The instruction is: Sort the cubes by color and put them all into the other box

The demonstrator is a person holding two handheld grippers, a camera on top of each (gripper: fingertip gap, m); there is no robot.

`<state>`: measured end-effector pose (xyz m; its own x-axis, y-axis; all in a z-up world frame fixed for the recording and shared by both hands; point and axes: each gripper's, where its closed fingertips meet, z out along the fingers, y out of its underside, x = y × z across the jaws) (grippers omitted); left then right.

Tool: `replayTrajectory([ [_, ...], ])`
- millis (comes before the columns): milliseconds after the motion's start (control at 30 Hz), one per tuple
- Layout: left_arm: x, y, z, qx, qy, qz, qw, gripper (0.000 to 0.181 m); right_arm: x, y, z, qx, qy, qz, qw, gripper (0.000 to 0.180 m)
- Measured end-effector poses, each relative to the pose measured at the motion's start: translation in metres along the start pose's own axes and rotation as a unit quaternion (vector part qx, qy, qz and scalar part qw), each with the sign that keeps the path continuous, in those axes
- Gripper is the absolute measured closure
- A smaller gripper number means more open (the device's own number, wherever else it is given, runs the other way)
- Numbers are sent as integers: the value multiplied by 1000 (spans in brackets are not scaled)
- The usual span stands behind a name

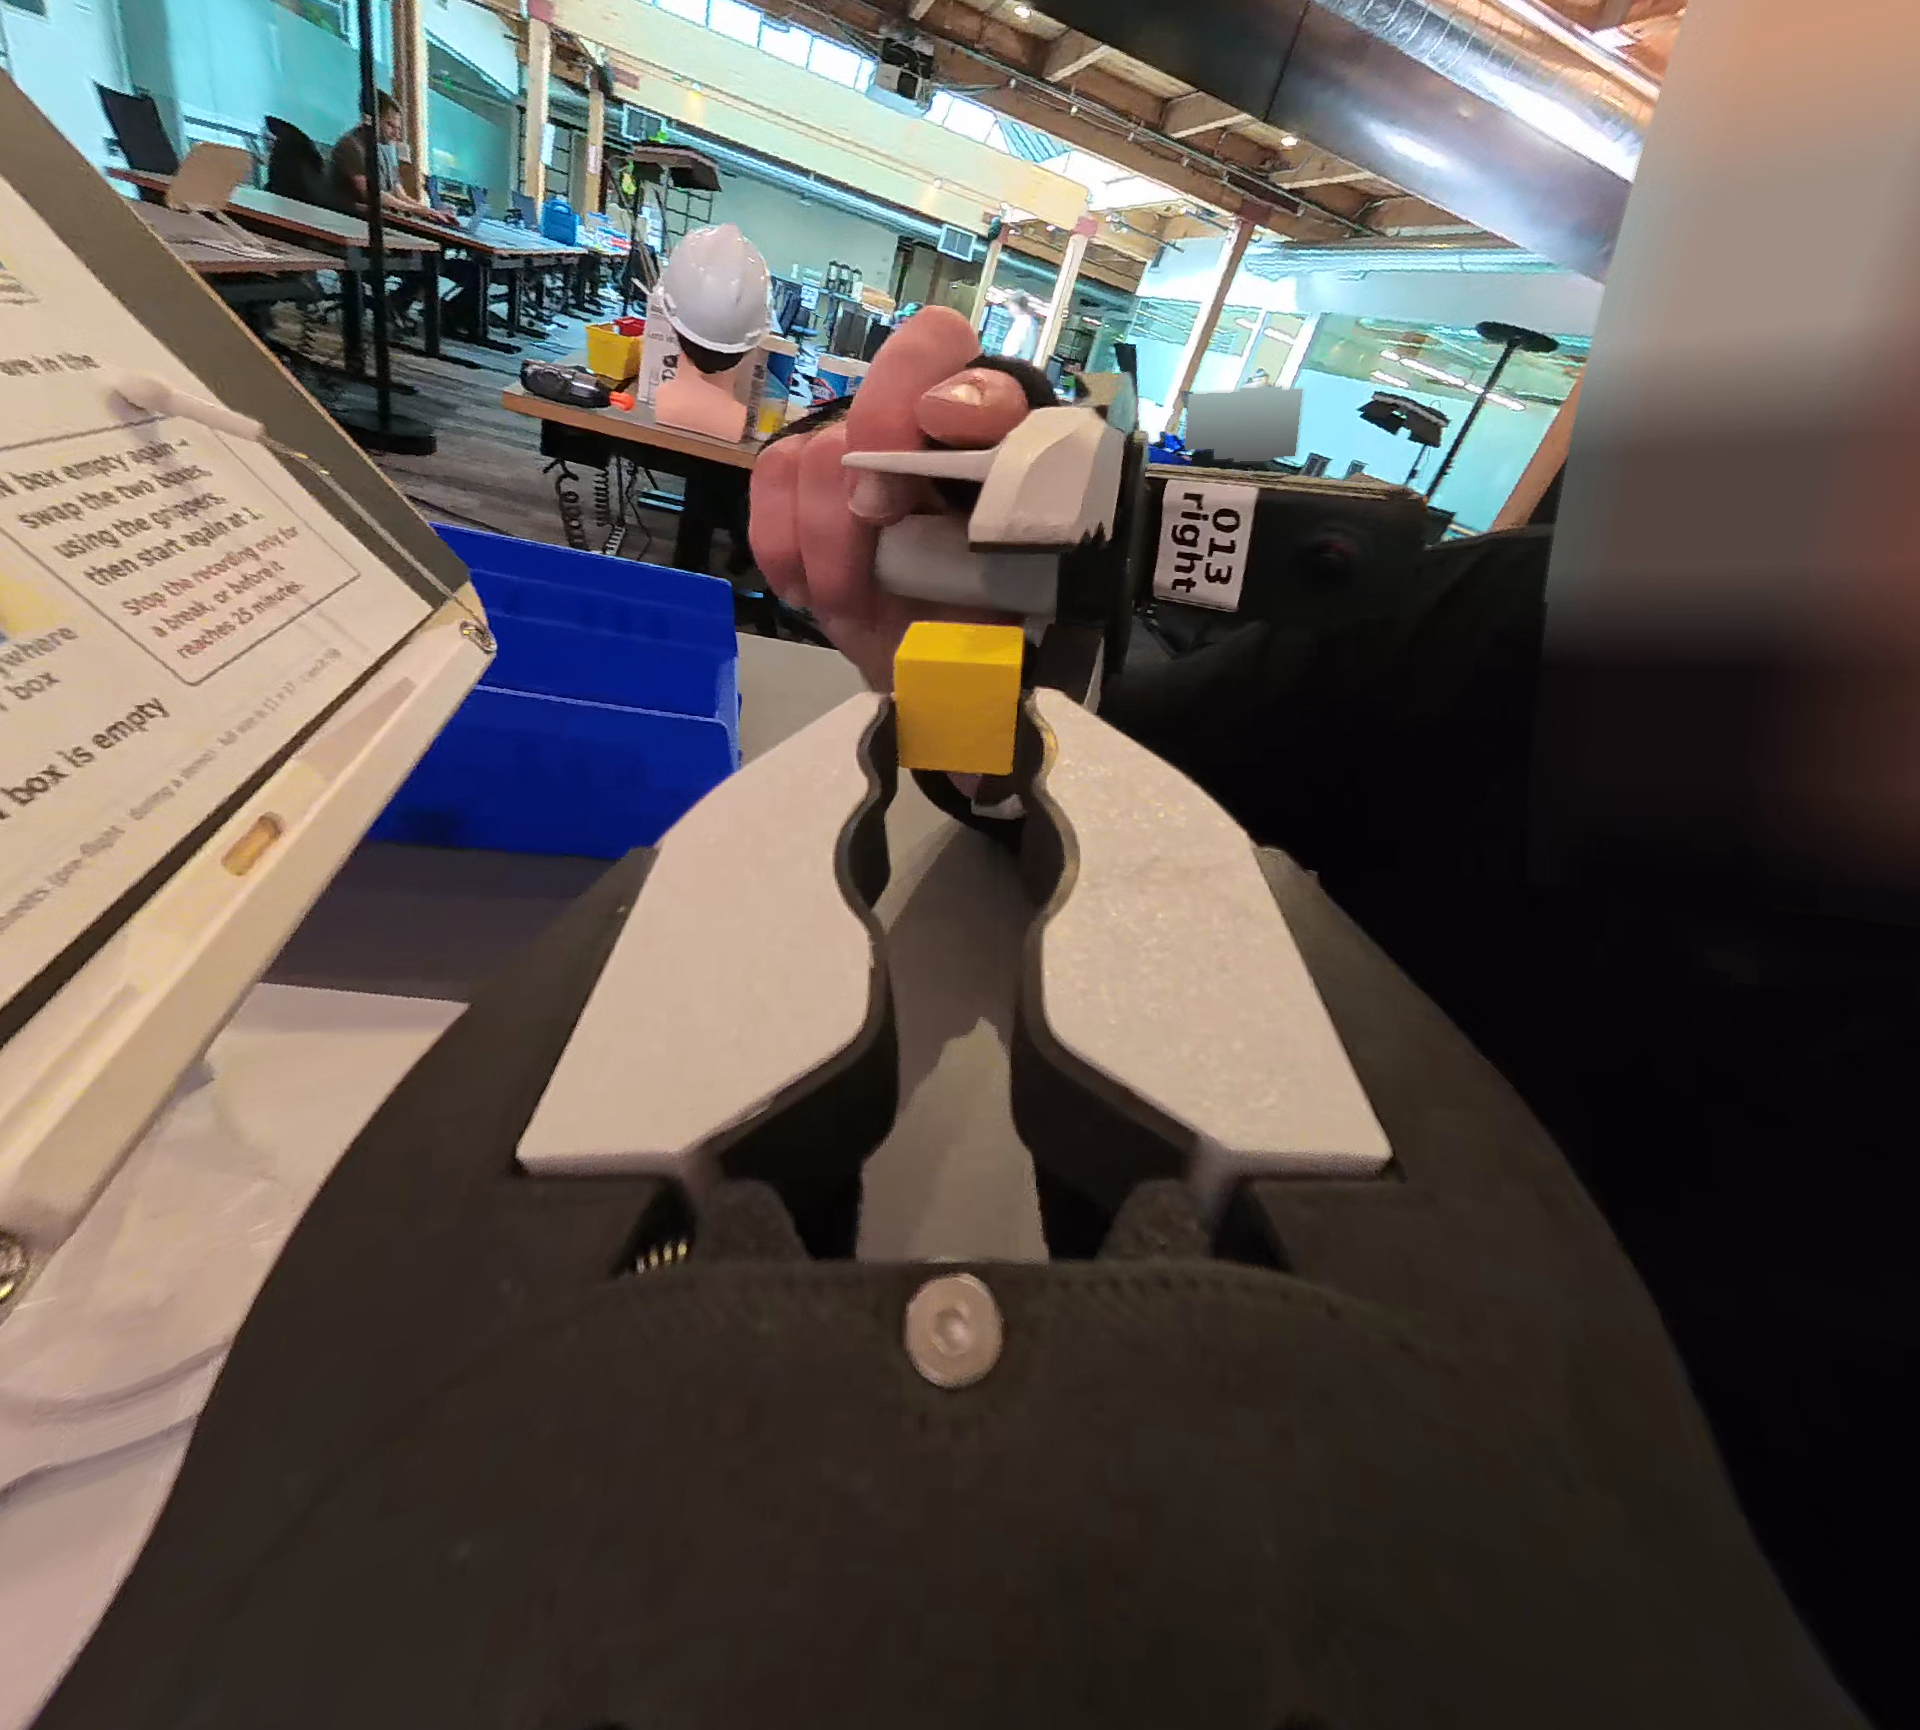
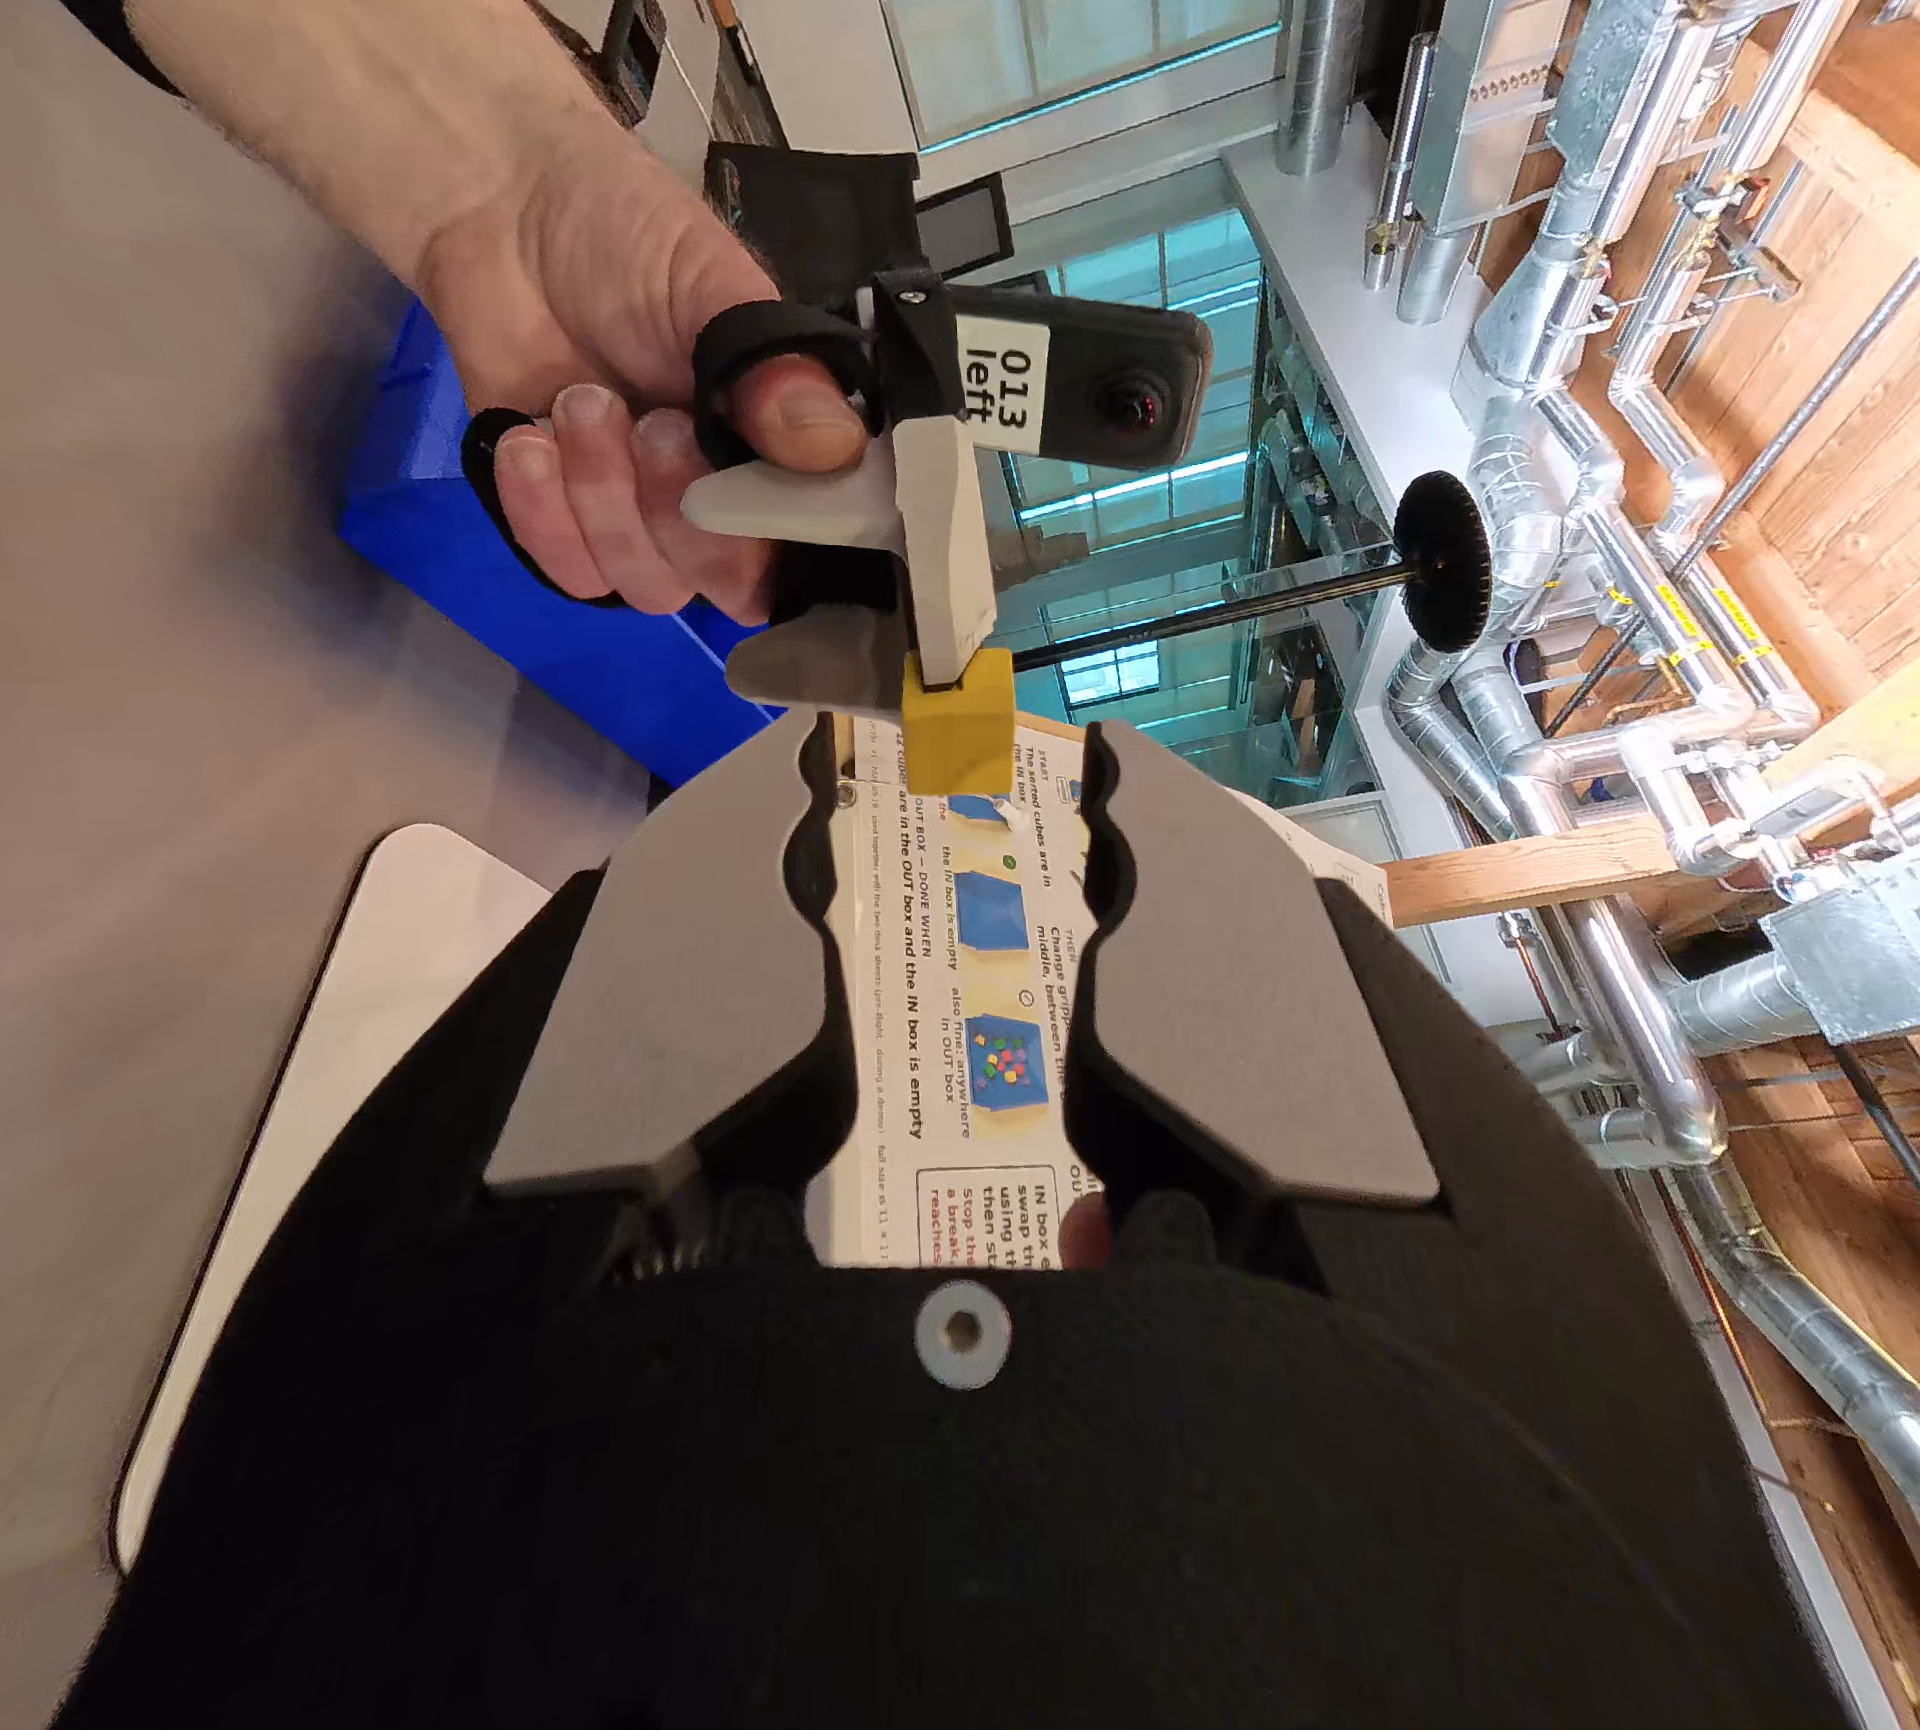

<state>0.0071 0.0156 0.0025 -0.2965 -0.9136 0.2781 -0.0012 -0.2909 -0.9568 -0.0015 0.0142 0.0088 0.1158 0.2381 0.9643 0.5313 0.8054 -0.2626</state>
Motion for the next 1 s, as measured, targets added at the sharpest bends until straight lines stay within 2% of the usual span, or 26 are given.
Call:
replayTrajectory([
  [467, 15, 10, 11, -18, 48, 3, 999, 160, -9, -6, 1, 8, -10, -24, 1000, 157],
  [733, 19, 6, 10, -6, 59, -4, 998, 160, -3, -7, -4, 1, -16, -13, 1000, 157],
  [767, 18, 5, 8, -6, 54, 3, 999, 159, 2, -5, -7, 0, -14, -7, 1000, 157],
  [867, 18, 5, 1, -28, 28, 48, 998, 178, 26, 11, -25, -24, -4, 13, 1000, 157],
  [1000, 16, -8, -7, -33, -18, 85, 996, 181, 58, 46, -58, -68, -1, 61, 996, 157],
])
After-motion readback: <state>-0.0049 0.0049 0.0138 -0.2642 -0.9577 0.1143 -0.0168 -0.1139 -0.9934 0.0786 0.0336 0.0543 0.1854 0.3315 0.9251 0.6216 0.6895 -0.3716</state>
